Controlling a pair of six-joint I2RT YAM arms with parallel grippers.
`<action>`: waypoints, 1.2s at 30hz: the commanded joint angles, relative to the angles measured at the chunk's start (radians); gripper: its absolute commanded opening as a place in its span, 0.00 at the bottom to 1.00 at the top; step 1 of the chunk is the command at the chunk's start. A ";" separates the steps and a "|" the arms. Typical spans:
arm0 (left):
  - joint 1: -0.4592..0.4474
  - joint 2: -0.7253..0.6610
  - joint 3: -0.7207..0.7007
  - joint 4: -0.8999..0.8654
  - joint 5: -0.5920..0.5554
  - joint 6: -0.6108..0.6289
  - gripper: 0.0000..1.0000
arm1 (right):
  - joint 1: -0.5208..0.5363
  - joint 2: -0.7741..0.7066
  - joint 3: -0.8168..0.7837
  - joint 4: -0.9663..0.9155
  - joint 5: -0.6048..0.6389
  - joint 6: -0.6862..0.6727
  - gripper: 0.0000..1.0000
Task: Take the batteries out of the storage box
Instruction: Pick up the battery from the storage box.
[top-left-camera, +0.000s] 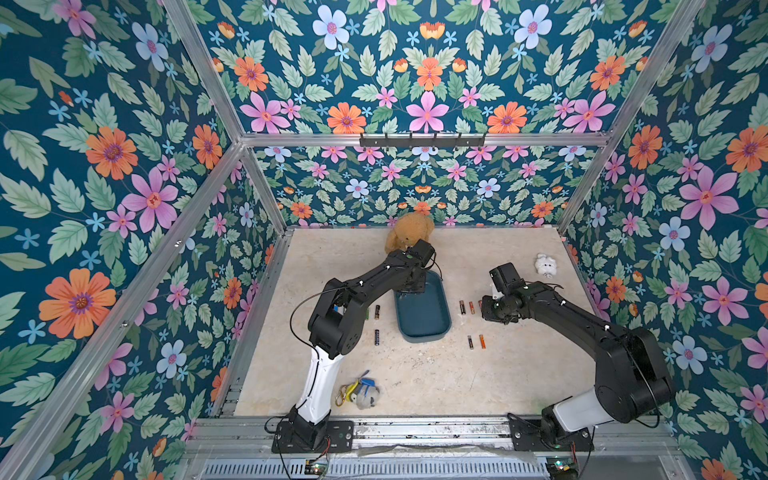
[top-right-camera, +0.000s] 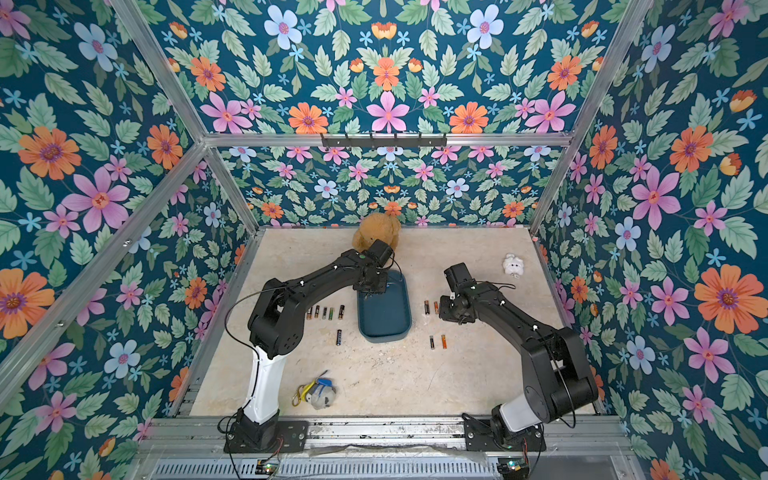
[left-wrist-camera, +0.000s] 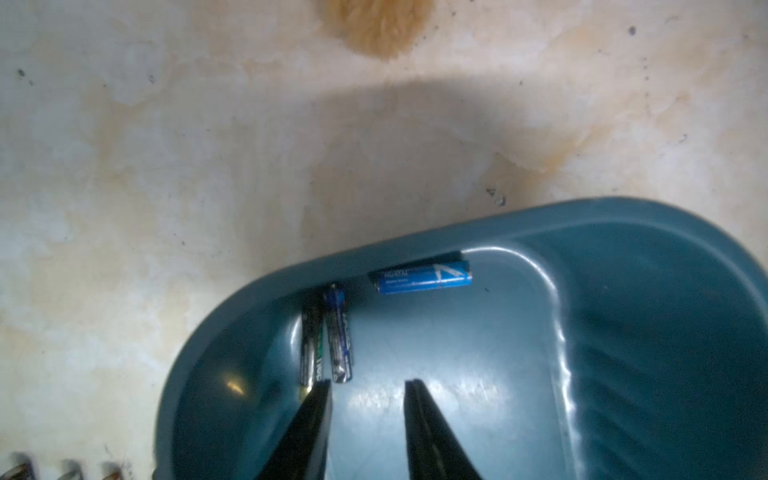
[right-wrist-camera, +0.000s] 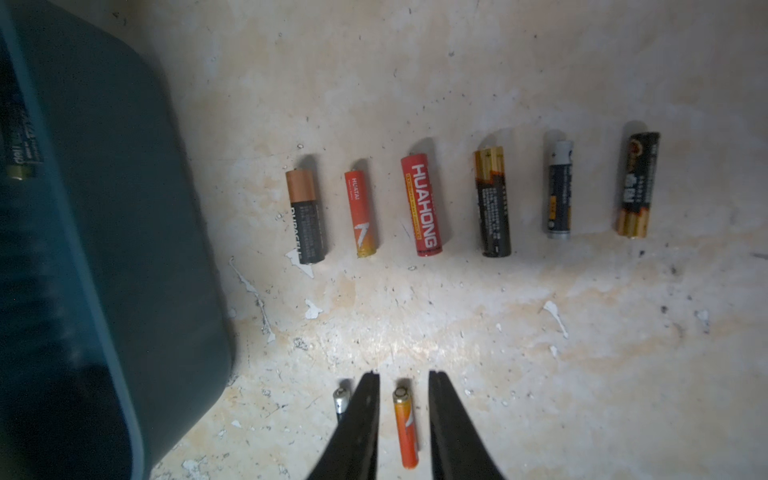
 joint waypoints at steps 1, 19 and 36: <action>0.001 0.028 0.035 -0.034 -0.027 0.012 0.35 | -0.016 0.000 0.001 0.006 -0.016 -0.028 0.27; -0.009 0.082 0.033 -0.059 -0.038 0.003 0.34 | -0.040 0.018 0.014 0.014 -0.039 -0.048 0.27; -0.009 0.102 0.016 -0.011 -0.021 0.000 0.24 | -0.042 0.030 0.037 0.002 -0.039 -0.053 0.27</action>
